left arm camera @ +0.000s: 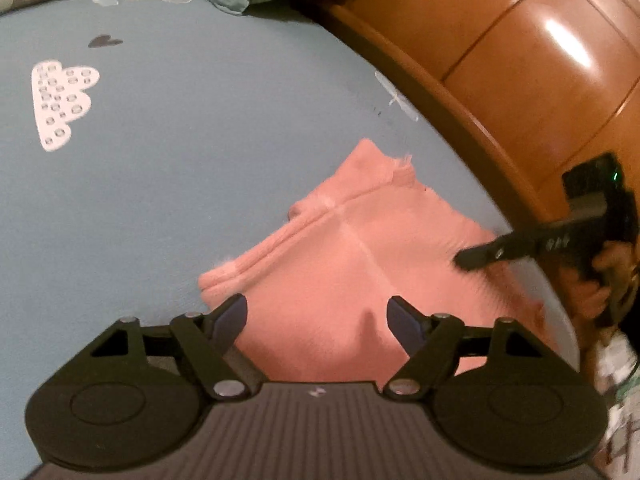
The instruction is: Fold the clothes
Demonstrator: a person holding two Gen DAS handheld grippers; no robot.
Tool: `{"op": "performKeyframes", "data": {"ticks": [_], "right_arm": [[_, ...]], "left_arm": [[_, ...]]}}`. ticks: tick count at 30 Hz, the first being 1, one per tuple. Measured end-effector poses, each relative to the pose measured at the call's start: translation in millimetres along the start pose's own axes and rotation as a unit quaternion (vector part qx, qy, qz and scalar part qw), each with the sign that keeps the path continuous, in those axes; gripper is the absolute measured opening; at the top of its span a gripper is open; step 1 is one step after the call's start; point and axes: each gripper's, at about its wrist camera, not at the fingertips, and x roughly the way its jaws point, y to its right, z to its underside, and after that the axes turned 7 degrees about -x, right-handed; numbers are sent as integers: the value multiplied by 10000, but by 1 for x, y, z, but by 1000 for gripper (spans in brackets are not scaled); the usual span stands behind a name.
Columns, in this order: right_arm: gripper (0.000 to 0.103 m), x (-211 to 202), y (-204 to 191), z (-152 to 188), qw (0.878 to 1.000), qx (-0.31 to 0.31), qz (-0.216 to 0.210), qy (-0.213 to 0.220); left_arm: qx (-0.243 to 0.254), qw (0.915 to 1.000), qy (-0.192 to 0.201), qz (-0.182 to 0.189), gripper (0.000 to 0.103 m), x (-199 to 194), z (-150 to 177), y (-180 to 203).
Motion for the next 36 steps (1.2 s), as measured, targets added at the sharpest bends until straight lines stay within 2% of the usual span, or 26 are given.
{"op": "performKeyframes", "data": {"ticks": [1,2,3,4,6,8,9,11,13,15,16,17,20,22,24,26,27,29,32,36], "right_arm": [[17,-4,-6,1,9999,16,103,51],[29,-9,-12,2,9997,31,206,102],[33,-14,-19,4,9995,31,272,160],[38,-20,-29,11,9996,-36,156,244],[38,-23,-40,27,9997,-89,-12,220],[38,-19,-43,43,10000,-53,6,71],[38,-15,-42,52,10000,1,65,-21],[27,-18,-30,70,9997,215,113,51],[27,-34,-17,84,9980,549,244,210],[33,-51,-12,97,9944,799,625,284],[45,-59,-14,104,9927,851,803,296],[47,-66,-16,111,9911,906,922,316],[50,-79,-29,134,9915,1121,442,484],[51,-80,-31,149,9898,1293,370,462],[50,-79,-29,169,9865,1486,511,453],[49,-90,-20,191,9794,1841,484,677],[49,-95,-19,196,9754,1980,596,768],[48,-112,-19,203,9682,2061,910,1090],[44,-128,-8,198,9623,2026,867,1592],[40,-106,12,179,9673,1683,1302,1381]], "left_arm": [[90,10000,-9,37,76,-3,1,9],[180,9998,-19,77,76,-5,3,17],[270,9996,-28,116,77,-8,4,26],[349,9989,-46,302,78,-11,8,36],[559,9966,-165,584,81,-11,17,54],[695,9944,-410,677,81,-1,30,65],[691,9937,-607,636,81,7,37,67],[775,9929,-778,467,81,15,49,65],[919,9921,-789,324,82,15,57,65],[911,9925,-793,179,81,10,58,67],[886,9928,-798,97,81,6,58,71],[941,9924,-776,147,81,2,59,78],[1030,9906,-804,415,81,-8,64,98],[1092,9867,-999,668,82,-6,75,111],[1202,9831,-1228,638,82,1,90,119],[1290,9790,-1515,447,81,9,106,121],[1309,9769,-1660,303,81,13,113,120],[1446,9782,-1462,293,81,4,117,122],[1193,9817,-1450,322,82,-3,115,120],[1057,9840,-1422,187,82,-5,113,119]]}}
